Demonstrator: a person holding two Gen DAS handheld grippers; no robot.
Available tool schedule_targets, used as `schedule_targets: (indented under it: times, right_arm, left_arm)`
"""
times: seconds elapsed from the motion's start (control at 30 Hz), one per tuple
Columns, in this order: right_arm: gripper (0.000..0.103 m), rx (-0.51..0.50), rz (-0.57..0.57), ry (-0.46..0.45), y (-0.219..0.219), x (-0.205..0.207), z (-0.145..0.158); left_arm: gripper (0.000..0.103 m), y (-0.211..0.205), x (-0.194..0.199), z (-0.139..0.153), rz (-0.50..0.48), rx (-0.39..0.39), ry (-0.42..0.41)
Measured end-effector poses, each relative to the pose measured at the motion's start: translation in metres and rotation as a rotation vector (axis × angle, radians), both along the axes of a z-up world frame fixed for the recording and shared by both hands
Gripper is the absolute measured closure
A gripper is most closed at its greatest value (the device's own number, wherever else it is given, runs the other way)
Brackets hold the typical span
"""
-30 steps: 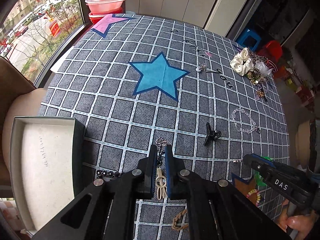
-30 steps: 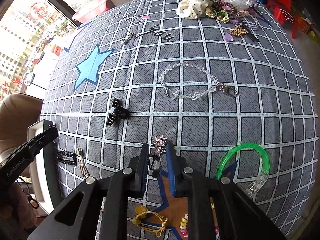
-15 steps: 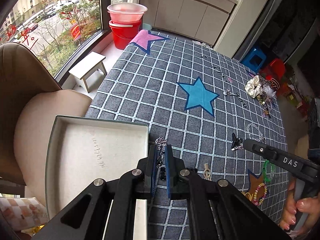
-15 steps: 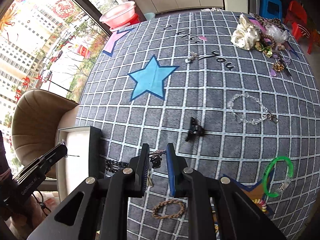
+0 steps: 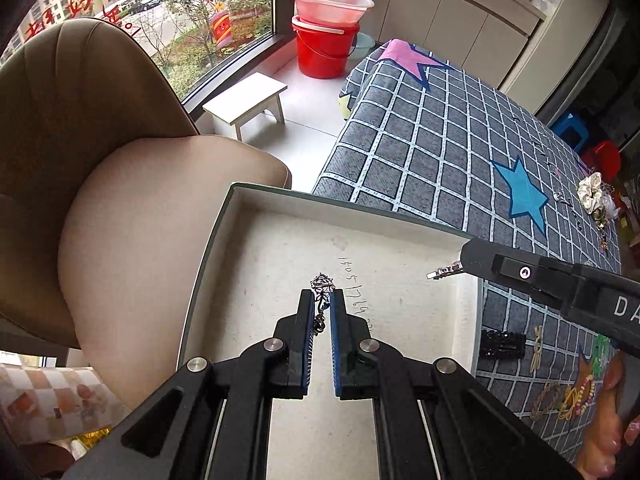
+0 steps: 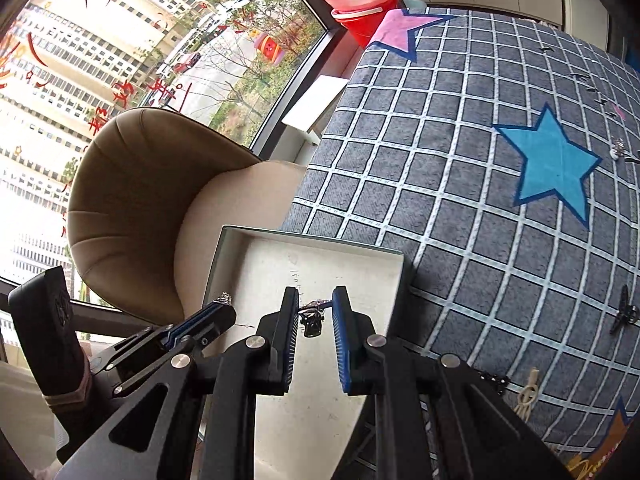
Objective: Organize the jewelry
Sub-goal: 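Carry both pieces into the white box and open both tools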
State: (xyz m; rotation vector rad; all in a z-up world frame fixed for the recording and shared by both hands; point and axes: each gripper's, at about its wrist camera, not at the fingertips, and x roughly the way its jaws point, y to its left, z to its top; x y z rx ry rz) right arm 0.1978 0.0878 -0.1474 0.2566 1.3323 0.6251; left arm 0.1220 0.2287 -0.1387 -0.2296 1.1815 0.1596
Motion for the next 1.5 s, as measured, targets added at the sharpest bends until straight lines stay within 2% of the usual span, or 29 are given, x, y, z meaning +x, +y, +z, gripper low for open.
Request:
schedule_targets:
  times: [0.13, 0.33, 0.5, 0.6, 0.8, 0.9, 0.93, 1.07, 1.13, 1.23, 1.3, 1.33, 1.43, 1.47, 1.5]
  right_arm:
    - [0.085, -0.014, 0.016, 0.017, 0.024, 0.005, -0.018]
    - [0.085, -0.052, 0.017, 0.042, 0.033, 0.012, -0.042]
    - [0.084, -0.052, 0.016, 0.042, 0.028, 0.015, -0.043]
    - [0.081, -0.063, 0.014, 0.053, 0.028, 0.018, -0.048]
    - [0.080, -0.085, 0.007, 0.074, 0.019, 0.020, -0.054]
    - [0.057, -0.070, 0.007, 0.067, 0.014, 0.018, -0.051]
    - [0.052, -0.064, 0.008, 0.057, 0.012, 0.017, -0.047]
    - [0.050, -0.018, -0.003, 0.029, -0.002, 0.014, -0.022]
    - [0.041, -0.001, -0.019, 0.012, -0.014, 0.013, -0.010]
    - [0.038, 0.006, -0.050, -0.002, -0.035, 0.009, 0.004]
    - [0.038, 0.000, -0.077, -0.003, -0.051, 0.005, 0.009]
    - [0.038, -0.005, -0.090, -0.004, -0.060, 0.002, 0.011]
    - [0.035, -0.026, -0.132, -0.002, -0.083, -0.005, 0.016]
    - [0.031, -0.031, -0.148, -0.001, -0.092, -0.009, 0.017]
    - [0.022, -0.034, -0.166, -0.001, -0.101, -0.012, 0.018]
  left_arm:
    - [0.088, 0.007, 0.008, -0.018, 0.000, 0.016, 0.008]
    - [0.088, 0.005, 0.016, -0.033, -0.017, 0.056, 0.012]
    - [0.088, 0.001, 0.016, -0.044, -0.010, 0.080, 0.041]
    - [0.088, 0.000, 0.016, -0.045, -0.011, 0.097, 0.039]
    - [0.088, -0.005, 0.020, -0.044, -0.005, 0.127, 0.055]
    - [0.088, -0.006, 0.018, -0.042, 0.002, 0.125, 0.057]
    - [0.088, -0.006, 0.017, -0.041, 0.002, 0.124, 0.056]
    - [0.087, -0.008, 0.015, -0.035, 0.003, 0.123, 0.047]
    - [0.087, -0.009, 0.013, -0.031, 0.002, 0.117, 0.037]
    - [0.086, -0.010, 0.011, -0.027, -0.001, 0.112, 0.038]
    - [0.022, -0.012, 0.010, -0.026, 0.001, 0.129, 0.059]
    - [0.000, -0.013, 0.008, -0.024, 0.015, 0.144, 0.054]
    - [0.000, -0.019, 0.005, -0.022, -0.005, 0.149, 0.047]
    - [0.000, -0.021, 0.004, -0.021, -0.007, 0.154, 0.047]
    - [0.000, -0.024, 0.002, -0.019, -0.013, 0.166, 0.047]
